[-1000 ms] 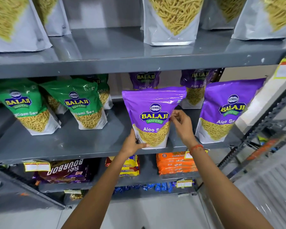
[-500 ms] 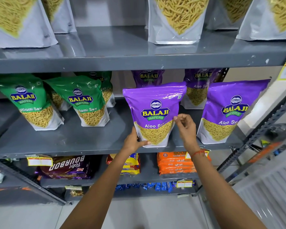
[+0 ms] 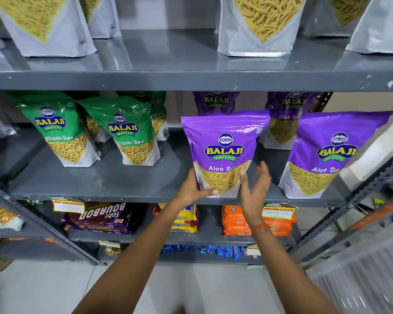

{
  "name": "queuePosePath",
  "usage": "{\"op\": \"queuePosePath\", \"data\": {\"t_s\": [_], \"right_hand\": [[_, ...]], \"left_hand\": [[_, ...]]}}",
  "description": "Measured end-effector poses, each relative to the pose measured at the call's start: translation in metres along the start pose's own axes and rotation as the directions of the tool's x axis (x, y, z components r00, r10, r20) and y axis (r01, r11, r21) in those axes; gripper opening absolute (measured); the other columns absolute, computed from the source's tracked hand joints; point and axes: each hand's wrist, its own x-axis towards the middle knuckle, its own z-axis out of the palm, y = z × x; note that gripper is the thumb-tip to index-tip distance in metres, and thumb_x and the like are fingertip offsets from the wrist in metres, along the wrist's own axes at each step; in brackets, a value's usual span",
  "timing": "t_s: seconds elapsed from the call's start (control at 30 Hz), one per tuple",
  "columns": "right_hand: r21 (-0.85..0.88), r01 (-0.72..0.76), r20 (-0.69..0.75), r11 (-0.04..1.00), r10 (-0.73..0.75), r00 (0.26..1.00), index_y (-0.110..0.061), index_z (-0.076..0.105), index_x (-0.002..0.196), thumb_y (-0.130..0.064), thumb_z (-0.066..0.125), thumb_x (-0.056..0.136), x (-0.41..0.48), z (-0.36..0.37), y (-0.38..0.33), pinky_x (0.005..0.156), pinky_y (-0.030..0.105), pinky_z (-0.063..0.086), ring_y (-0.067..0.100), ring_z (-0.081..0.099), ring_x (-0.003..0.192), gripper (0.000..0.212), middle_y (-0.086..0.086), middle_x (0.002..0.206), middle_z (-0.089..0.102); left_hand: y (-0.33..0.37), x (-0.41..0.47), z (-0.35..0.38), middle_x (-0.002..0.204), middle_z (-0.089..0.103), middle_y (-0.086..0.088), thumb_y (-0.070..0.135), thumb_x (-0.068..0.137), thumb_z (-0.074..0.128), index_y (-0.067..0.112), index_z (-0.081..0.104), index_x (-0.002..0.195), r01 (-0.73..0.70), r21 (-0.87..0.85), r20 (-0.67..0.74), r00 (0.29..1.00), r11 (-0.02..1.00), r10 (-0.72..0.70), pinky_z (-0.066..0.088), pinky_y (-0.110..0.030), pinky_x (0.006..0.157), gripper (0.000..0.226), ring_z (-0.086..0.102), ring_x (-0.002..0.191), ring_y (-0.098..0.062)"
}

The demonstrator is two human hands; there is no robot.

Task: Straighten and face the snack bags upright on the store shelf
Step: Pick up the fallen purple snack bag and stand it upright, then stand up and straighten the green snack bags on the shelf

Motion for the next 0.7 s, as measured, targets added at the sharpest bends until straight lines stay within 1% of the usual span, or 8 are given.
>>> {"op": "queuePosePath", "data": {"t_s": [0.07,0.13,0.2,0.3,0.4,0.5,0.6,0.7], "right_hand": [[-0.076,0.235,-0.224,0.969,-0.246,0.943,-0.007,0.043,0.127,-0.029,0.052,0.092,-0.011,0.010,-0.025,0.103,0.020,0.035,0.022,0.045,0.116,0.042,0.010,0.122,0.045],[-0.106,0.408,-0.271,0.907,-0.421,0.866,-0.008,0.047,0.117,-0.023,0.047,0.094,-0.022,0.026,-0.049,0.098,0.019,0.035,0.021,0.045,0.106,0.028,0.011,0.111,0.046],[-0.078,0.530,-0.213,0.844,-0.533,0.819,-0.011,0.048,0.114,-0.022,0.045,0.093,-0.033,0.051,-0.070,0.094,0.028,0.039,0.022,0.046,0.103,0.023,0.006,0.109,0.045],[-0.027,0.602,-0.123,0.798,-0.601,0.790,-0.010,0.050,0.112,-0.016,0.046,0.092,-0.044,0.103,-0.090,0.088,0.043,0.046,0.032,0.050,0.100,0.021,-0.004,0.110,0.043],[-0.057,0.578,-0.047,0.814,-0.580,0.813,-0.003,0.053,0.112,-0.011,0.049,0.091,-0.044,0.165,-0.087,0.085,0.054,0.048,0.028,0.048,0.106,0.023,0.010,0.112,0.051],[-0.141,0.460,0.070,0.877,-0.455,0.888,0.000,0.050,0.119,-0.013,0.056,0.089,-0.042,0.217,-0.061,0.095,0.056,0.043,0.033,0.046,0.115,0.033,0.020,0.120,0.050],[-0.277,0.256,0.284,0.926,-0.176,0.943,0.003,0.035,0.137,-0.018,0.067,0.083,-0.028,0.246,-0.025,0.112,0.042,0.025,0.039,0.037,0.131,0.067,0.023,0.139,0.041],[-0.291,0.031,0.445,0.956,0.107,0.889,0.002,0.016,0.145,-0.008,0.069,0.081,-0.014,0.271,-0.005,0.115,0.031,0.015,0.032,0.022,0.144,0.084,0.020,0.155,0.022]], "left_hand": [[0.002,-0.006,-0.004,0.146,0.044,-0.001,0.036,0.067,0.081,0.022,0.017,0.144,-0.064,0.020,-0.047,0.997,0.998,0.065,0.046,-0.038,0.104,0.101,0.046,0.131,-0.020],[0.006,-0.016,-0.013,0.153,0.036,-0.001,0.044,0.069,0.077,0.021,0.013,0.147,-0.138,0.075,-0.166,0.975,0.988,0.149,0.040,-0.032,0.106,0.104,0.039,0.136,-0.016],[0.011,-0.027,-0.029,0.155,0.031,-0.001,0.047,0.078,0.067,0.020,0.015,0.148,-0.247,0.145,-0.315,0.906,0.958,0.281,0.032,-0.025,0.108,0.092,0.033,0.138,-0.010],[0.016,-0.040,-0.065,0.152,0.034,0.007,0.049,0.088,0.050,0.021,0.023,0.146,-0.387,0.272,-0.497,0.727,0.881,0.473,0.026,-0.015,0.113,0.069,0.031,0.138,0.001],[0.006,-0.044,-0.115,0.148,0.030,0.012,0.052,0.089,0.044,0.018,0.021,0.147,-0.385,0.330,-0.587,0.631,0.862,0.507,0.018,-0.004,0.110,0.071,0.025,0.135,0.007],[-0.035,-0.037,-0.171,0.155,0.028,-0.007,0.048,0.084,0.058,0.009,0.015,0.148,-0.261,0.331,-0.577,0.704,0.907,0.413,0.025,-0.025,0.113,0.086,0.029,0.140,-0.015],[-0.080,-0.019,-0.216,0.159,0.015,-0.012,0.033,0.079,0.071,0.007,0.009,0.149,-0.086,0.180,-0.507,0.846,0.980,0.167,0.031,-0.047,0.115,0.096,0.028,0.143,-0.036],[-0.103,0.012,-0.255,0.161,0.004,-0.005,0.026,0.080,0.071,0.012,0.000,0.150,0.033,0.058,-0.319,0.948,0.998,-0.012,0.022,-0.040,0.118,0.100,0.016,0.147,-0.028]]}}
